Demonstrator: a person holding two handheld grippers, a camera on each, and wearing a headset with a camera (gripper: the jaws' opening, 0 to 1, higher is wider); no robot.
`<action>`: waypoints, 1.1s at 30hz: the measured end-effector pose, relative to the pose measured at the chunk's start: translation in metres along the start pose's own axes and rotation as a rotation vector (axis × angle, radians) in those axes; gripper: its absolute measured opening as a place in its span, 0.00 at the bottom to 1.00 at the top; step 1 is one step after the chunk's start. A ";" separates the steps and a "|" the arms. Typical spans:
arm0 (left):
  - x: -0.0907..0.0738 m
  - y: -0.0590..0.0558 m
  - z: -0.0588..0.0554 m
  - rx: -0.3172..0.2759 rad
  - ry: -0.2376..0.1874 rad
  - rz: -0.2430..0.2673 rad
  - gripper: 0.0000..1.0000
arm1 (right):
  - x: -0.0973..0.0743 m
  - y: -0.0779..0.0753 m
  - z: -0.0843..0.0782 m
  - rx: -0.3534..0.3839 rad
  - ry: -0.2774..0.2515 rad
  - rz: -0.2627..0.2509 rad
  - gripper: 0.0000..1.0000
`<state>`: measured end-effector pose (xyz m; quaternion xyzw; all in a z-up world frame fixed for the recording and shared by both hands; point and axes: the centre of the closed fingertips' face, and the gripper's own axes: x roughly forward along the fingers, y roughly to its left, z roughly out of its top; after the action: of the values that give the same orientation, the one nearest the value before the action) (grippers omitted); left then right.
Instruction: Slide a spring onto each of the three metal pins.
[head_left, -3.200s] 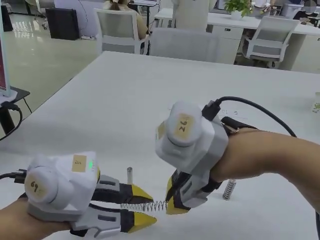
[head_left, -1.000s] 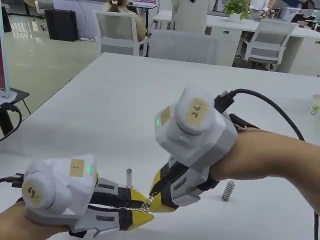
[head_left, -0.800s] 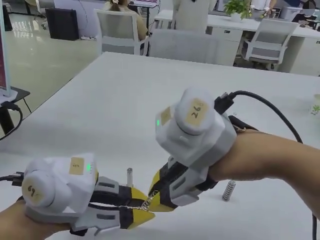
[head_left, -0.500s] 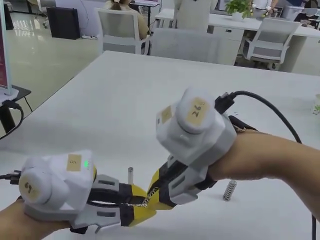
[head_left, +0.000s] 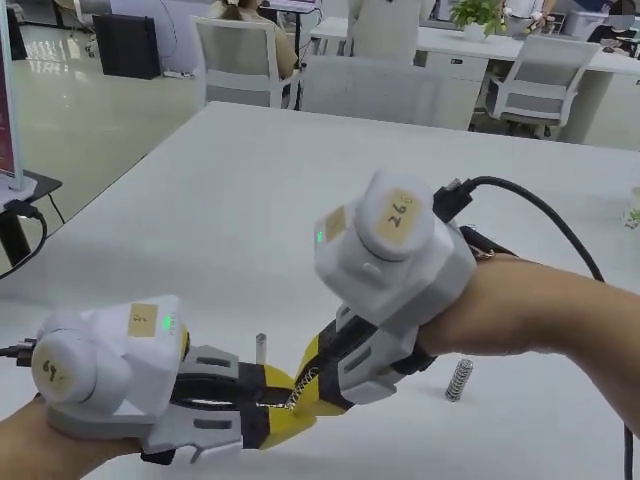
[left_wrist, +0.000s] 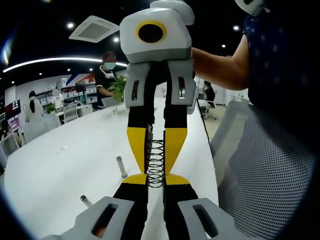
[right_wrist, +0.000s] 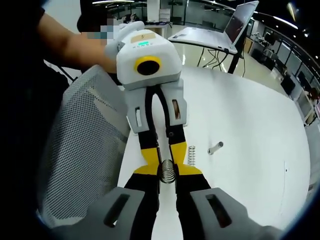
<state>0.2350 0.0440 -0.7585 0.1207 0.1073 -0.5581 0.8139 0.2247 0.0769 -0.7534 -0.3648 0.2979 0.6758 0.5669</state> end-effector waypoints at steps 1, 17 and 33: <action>0.000 0.000 0.000 0.003 0.002 0.001 0.02 | 0.000 0.000 0.000 -0.001 0.003 -0.002 0.09; -0.006 0.007 -0.010 -0.033 0.023 0.020 0.09 | -0.003 -0.005 -0.007 0.000 0.038 -0.012 0.09; -0.029 0.027 -0.029 -0.107 0.025 0.126 0.26 | -0.012 -0.012 -0.024 0.024 0.070 -0.031 0.09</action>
<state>0.2489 0.0880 -0.7755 0.0906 0.1395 -0.4977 0.8512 0.2412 0.0528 -0.7572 -0.3860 0.3198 0.6502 0.5709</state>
